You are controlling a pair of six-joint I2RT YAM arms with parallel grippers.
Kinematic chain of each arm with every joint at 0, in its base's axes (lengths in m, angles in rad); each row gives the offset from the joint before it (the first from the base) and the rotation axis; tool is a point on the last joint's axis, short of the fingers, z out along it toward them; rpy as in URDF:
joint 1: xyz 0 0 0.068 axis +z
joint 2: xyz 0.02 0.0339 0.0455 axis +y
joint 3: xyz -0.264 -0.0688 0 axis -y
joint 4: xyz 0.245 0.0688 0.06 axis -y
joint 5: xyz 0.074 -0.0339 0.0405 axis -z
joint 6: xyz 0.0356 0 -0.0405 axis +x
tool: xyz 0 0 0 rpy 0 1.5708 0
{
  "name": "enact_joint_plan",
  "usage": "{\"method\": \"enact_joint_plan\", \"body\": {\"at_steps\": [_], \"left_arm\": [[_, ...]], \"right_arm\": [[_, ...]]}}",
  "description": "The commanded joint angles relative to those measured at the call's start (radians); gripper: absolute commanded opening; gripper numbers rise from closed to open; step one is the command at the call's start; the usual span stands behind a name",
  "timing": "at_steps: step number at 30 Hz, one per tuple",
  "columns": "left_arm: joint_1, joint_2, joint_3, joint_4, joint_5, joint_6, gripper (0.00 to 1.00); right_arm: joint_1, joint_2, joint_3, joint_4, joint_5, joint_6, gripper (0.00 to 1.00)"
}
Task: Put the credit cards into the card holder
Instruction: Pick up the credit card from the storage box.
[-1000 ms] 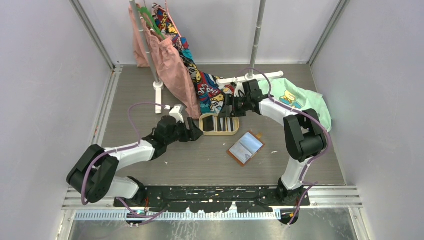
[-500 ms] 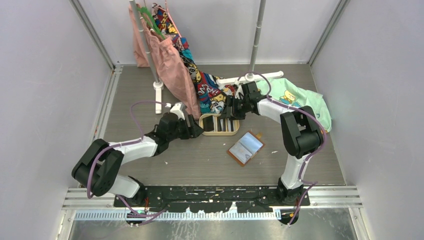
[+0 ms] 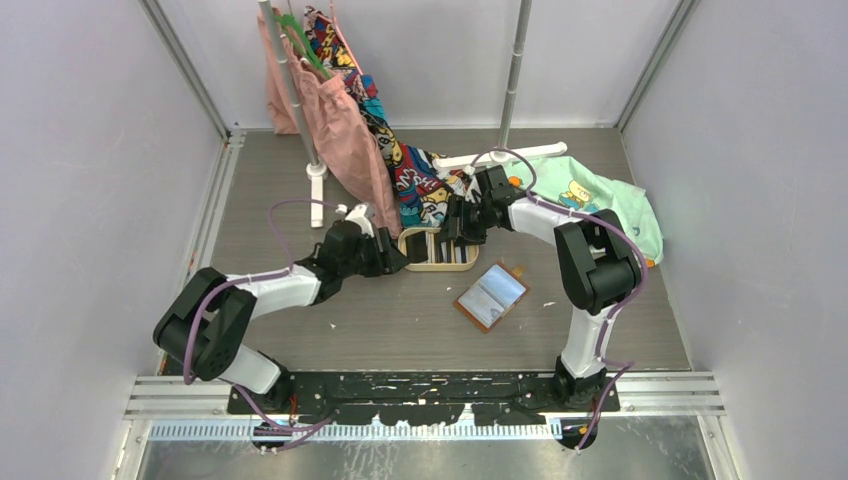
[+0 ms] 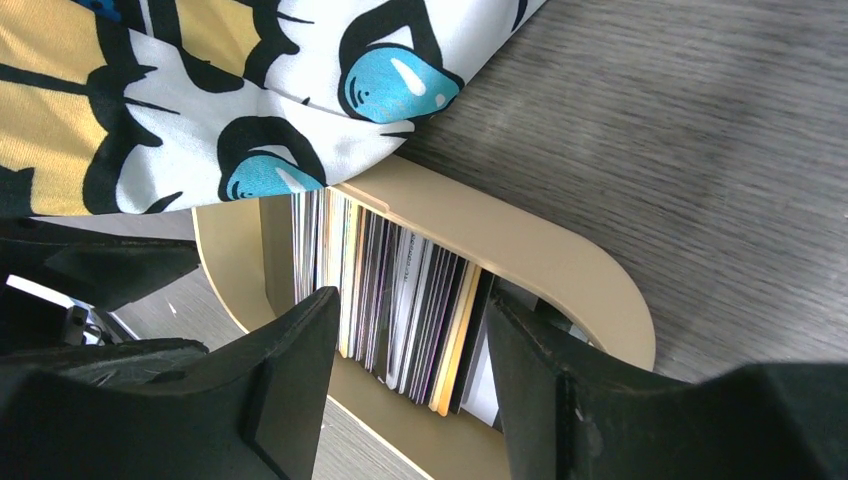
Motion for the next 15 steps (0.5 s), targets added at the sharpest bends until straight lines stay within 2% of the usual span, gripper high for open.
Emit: {"method": "enact_joint_plan", "body": {"at_steps": [1, 15], "left_arm": [[0.006, 0.006, 0.041, 0.011, 0.025, 0.003, 0.59], [0.008, 0.035, 0.052, 0.023, 0.043, 0.024, 0.57]], "right_arm": [[0.004, 0.004, 0.041, 0.005, 0.013, 0.024, 0.61], [0.004, 0.016, 0.035, 0.044, -0.069, 0.072, 0.59]]}}
